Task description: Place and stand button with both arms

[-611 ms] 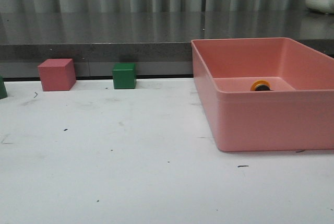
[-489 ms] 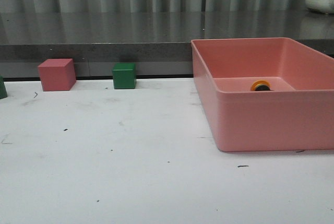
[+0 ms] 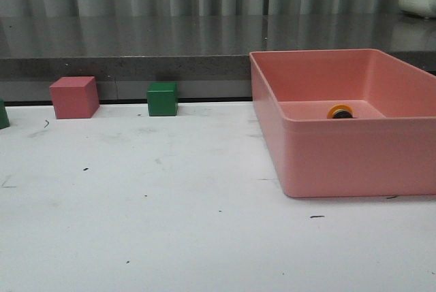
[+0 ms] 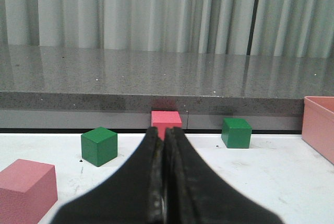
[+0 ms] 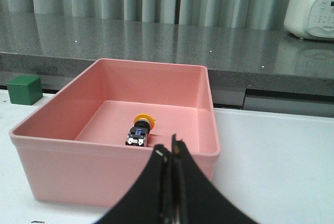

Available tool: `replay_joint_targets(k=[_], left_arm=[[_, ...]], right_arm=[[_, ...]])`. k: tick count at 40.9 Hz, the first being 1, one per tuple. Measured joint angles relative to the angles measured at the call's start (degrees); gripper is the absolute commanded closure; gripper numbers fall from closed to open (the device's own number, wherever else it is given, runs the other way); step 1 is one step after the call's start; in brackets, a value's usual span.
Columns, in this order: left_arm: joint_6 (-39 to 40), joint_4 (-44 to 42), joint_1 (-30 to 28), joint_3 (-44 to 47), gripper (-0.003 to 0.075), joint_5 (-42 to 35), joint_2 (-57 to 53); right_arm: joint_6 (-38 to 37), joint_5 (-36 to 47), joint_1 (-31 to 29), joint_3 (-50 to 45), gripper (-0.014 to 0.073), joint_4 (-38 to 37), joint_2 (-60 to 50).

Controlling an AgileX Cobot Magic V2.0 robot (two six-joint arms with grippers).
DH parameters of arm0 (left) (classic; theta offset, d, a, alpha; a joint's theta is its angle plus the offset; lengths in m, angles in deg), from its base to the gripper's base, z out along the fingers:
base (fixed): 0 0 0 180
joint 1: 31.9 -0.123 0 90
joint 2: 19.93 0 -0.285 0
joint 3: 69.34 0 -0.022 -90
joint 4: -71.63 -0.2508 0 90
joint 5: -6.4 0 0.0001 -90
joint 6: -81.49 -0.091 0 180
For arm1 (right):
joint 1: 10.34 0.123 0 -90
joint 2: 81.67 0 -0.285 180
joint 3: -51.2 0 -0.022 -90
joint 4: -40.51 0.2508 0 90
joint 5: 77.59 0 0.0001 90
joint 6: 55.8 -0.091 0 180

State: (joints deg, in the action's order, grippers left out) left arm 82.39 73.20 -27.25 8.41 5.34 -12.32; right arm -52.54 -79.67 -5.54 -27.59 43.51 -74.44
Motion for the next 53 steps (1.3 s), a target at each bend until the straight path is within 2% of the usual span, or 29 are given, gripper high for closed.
replay_joint_targets(k=[12, 18, 28, 39, 53], left_arm=[[0.0, 0.0, 0.0, 0.0, 0.074, -1.3, 0.0], [0.0, 0.3, 0.0, -0.8, 0.074, -1.6, 0.0], [0.0, 0.6, 0.0, -16.9, 0.074, 11.3, 1.1], [0.0, 0.6, 0.0, -37.6, 0.074, 28.6, 13.8], [0.0, 0.6, 0.0, -40.0, 0.074, 34.0, 23.3]], right_arm=[[0.0, 1.0, 0.0, 0.0, 0.0711, 0.0, 0.0], [0.0, -3.5, 0.0, 2.8, 0.0711, 0.0, 0.0], [0.0, -13.1, 0.0, 18.2, 0.0711, 0.0, 1.1], [0.0, -23.2, 0.0, 33.2, 0.0711, 0.0, 12.0], [0.0, -31.6, 0.0, 35.2, 0.0711, 0.0, 23.1]])
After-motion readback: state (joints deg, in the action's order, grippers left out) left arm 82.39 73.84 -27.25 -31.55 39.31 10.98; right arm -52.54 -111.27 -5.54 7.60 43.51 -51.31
